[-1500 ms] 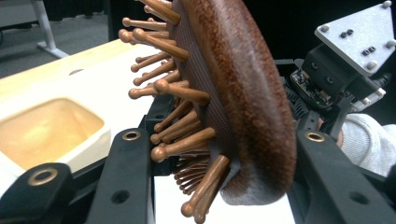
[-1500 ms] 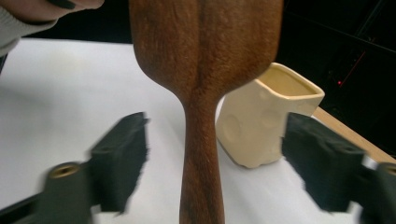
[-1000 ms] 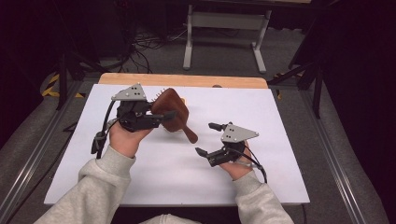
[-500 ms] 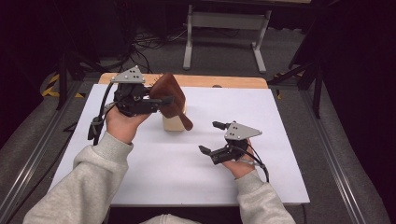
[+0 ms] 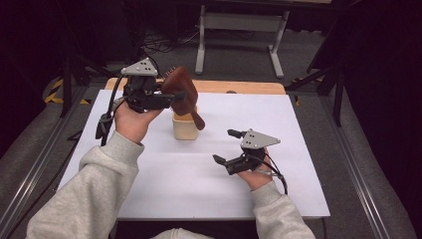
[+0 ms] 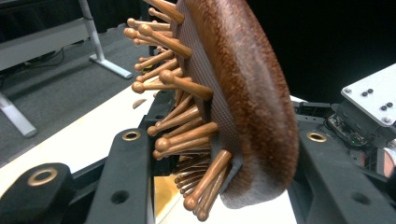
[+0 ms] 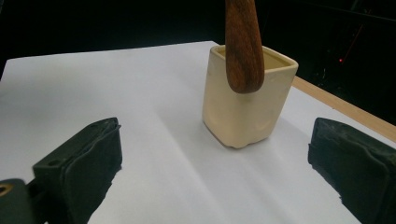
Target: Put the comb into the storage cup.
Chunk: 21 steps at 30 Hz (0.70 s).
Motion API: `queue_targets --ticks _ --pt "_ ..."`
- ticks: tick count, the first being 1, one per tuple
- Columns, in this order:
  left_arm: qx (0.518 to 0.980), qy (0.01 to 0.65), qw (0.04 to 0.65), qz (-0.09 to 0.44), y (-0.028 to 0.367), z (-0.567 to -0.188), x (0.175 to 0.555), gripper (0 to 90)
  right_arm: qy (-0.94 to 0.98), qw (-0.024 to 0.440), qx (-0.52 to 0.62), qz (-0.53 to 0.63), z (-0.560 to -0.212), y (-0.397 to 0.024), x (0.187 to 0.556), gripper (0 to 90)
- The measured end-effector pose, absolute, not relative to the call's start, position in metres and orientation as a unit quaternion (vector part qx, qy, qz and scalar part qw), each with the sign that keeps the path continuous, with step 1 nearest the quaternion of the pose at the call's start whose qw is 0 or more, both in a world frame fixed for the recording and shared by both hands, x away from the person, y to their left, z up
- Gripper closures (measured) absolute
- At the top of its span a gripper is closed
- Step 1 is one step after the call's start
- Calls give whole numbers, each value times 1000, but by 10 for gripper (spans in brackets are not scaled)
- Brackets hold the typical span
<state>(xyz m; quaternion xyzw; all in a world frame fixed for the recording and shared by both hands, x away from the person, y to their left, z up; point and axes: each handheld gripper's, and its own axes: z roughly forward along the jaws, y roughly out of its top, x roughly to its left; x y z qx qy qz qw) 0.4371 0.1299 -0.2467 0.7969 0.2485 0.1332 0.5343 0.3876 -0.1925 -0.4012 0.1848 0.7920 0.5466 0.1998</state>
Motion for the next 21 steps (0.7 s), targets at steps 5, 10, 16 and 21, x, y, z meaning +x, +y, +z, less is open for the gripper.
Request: queue_targets --ticks 5,10,16,21 --pt "796 255 530 140 133 -241 441 574 791 199 190 546 -402 -193 389 35" --pt "796 266 524 145 137 -239 449 573 791 198 190 547 -402 -194 389 35" --pt "787 276 531 148 142 -237 454 573 791 195 192 547 -402 -194 390 35" --pt "786 282 527 160 145 -232 458 572 791 194 192 547 -403 -194 390 35"
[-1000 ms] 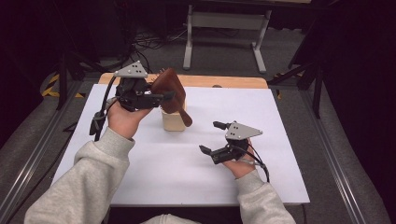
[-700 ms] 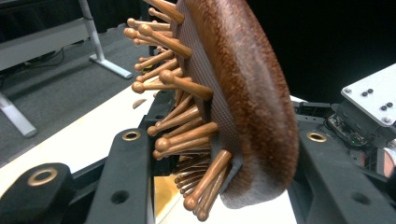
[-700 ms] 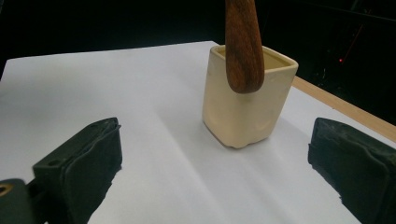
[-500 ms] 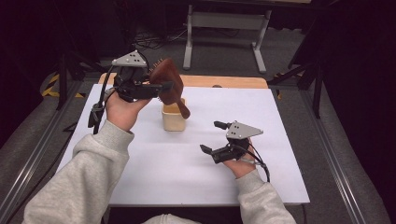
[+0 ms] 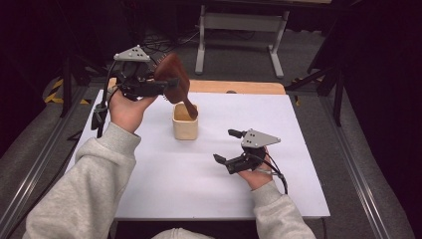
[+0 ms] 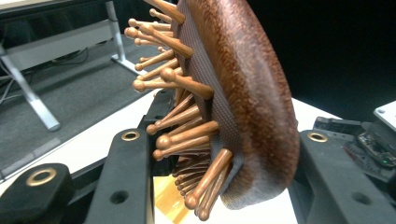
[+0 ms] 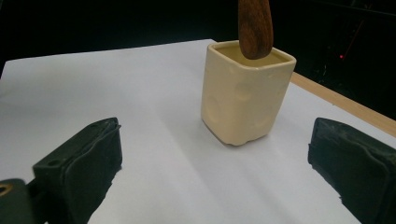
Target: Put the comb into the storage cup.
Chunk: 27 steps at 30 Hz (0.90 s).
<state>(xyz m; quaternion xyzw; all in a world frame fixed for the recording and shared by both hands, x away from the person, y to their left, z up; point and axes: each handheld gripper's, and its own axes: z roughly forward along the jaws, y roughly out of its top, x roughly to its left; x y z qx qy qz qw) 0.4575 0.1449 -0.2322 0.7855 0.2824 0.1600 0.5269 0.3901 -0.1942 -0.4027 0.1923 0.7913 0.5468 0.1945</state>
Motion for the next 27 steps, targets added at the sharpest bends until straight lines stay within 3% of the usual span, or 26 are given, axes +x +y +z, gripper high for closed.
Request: queue_targets --ticks 27 --pt "785 316 506 167 150 -249 482 566 790 199 195 547 -403 -196 390 36"
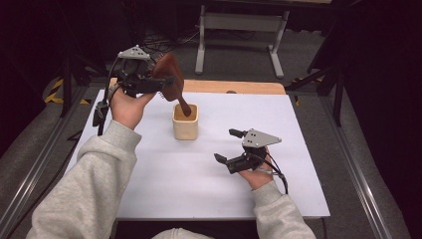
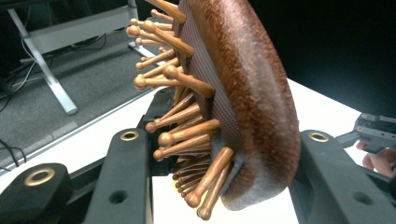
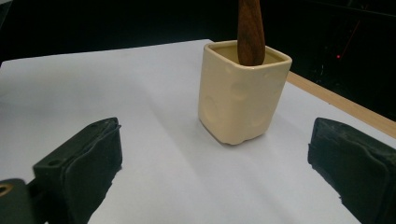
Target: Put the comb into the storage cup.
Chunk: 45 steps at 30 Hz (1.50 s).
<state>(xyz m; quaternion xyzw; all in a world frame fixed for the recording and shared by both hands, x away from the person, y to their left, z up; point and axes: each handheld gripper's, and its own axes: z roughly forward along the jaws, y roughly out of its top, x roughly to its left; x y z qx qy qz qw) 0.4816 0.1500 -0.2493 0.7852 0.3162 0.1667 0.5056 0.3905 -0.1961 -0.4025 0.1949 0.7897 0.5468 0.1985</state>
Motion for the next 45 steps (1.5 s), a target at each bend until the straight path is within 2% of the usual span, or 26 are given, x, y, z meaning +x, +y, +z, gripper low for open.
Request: queue_targets --ticks 45 --pt "795 351 484 103 136 -314 506 555 792 195 194 545 -403 -196 391 40"
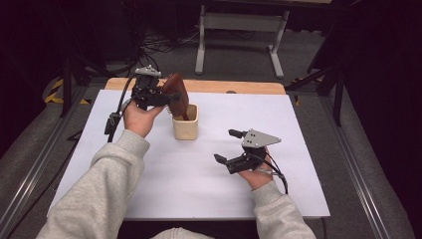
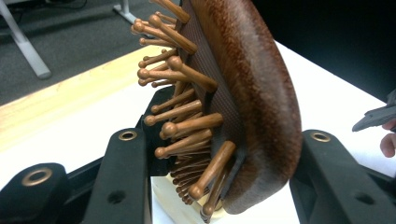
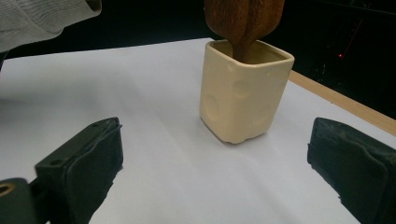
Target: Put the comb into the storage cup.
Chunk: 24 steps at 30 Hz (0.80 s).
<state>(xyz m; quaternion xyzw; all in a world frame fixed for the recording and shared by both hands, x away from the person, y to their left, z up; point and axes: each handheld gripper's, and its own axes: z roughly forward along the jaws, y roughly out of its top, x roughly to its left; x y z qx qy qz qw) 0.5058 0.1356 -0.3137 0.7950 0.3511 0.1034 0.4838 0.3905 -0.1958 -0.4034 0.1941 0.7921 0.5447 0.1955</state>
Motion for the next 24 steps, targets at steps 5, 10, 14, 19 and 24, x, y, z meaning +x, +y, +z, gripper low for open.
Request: queue_targets --ticks 5,10,14,19,24 --pt "794 353 485 100 135 -318 507 554 792 195 194 545 -404 -196 391 40" --pt "793 354 487 88 135 -319 508 546 792 194 194 545 -404 -196 391 41" --pt "796 351 486 85 134 -320 509 537 793 194 193 544 -404 -195 391 41" --pt "797 355 482 86 136 -320 510 517 793 195 193 544 -404 -195 391 41" --pt "798 355 478 91 139 -321 510 496 793 194 193 544 -404 -195 391 41"
